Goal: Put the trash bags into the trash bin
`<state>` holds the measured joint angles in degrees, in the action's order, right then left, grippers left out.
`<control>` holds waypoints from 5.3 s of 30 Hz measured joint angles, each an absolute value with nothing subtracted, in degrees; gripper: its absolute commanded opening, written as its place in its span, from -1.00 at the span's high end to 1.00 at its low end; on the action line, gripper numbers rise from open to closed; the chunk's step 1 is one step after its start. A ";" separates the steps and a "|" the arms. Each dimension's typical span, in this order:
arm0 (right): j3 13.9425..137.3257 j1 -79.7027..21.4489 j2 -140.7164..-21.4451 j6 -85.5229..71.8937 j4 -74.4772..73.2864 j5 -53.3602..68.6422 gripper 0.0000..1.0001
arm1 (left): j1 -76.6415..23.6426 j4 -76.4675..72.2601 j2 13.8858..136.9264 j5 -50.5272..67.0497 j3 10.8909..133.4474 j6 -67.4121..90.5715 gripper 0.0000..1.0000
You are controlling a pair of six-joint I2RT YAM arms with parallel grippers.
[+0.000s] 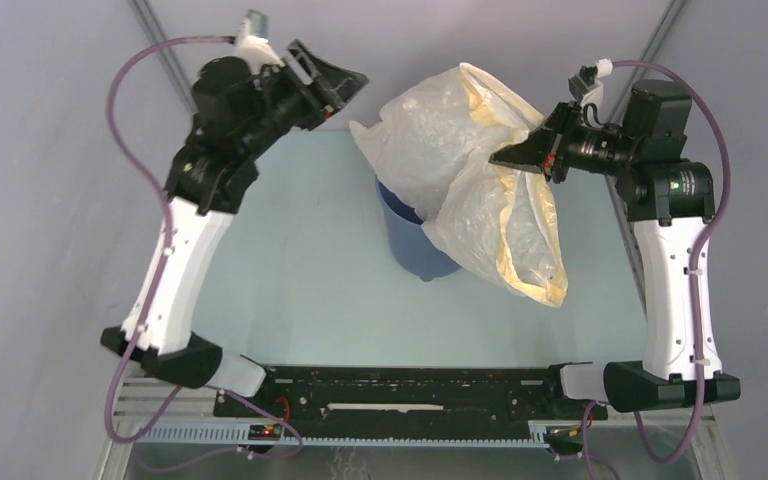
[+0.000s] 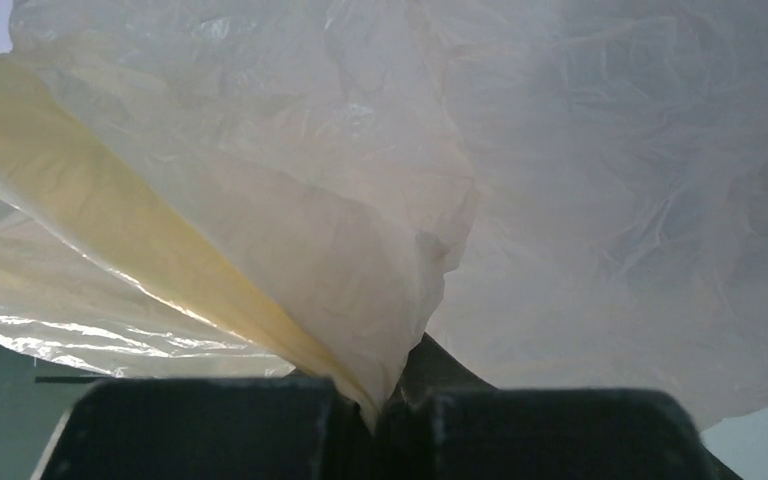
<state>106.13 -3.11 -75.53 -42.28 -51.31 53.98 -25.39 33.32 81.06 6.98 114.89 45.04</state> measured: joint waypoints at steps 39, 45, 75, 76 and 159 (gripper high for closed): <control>111.18 -13.26 -86.91 -34.72 -49.47 38.72 1.00 | -32.82 49.39 92.09 8.38 109.97 34.02 -0.55; 119.77 -13.28 -88.73 -32.25 -51.62 33.10 1.00 | -32.56 47.97 79.79 5.82 99.22 36.21 -0.60; 119.26 -21.96 -95.09 -35.18 -36.97 6.79 1.00 | -45.06 20.08 46.02 2.92 64.27 38.63 -0.97; 118.98 -21.78 -94.94 -36.12 -36.93 7.18 1.00 | -46.65 16.78 45.45 2.63 64.10 38.37 -0.95; 111.04 -21.93 -94.54 -23.66 -52.77 28.91 -0.34 | -39.68 62.94 101.32 8.38 125.91 30.52 1.00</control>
<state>111.04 -21.93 -94.54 -23.66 -52.77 28.91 -39.68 62.94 101.32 8.38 125.91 30.52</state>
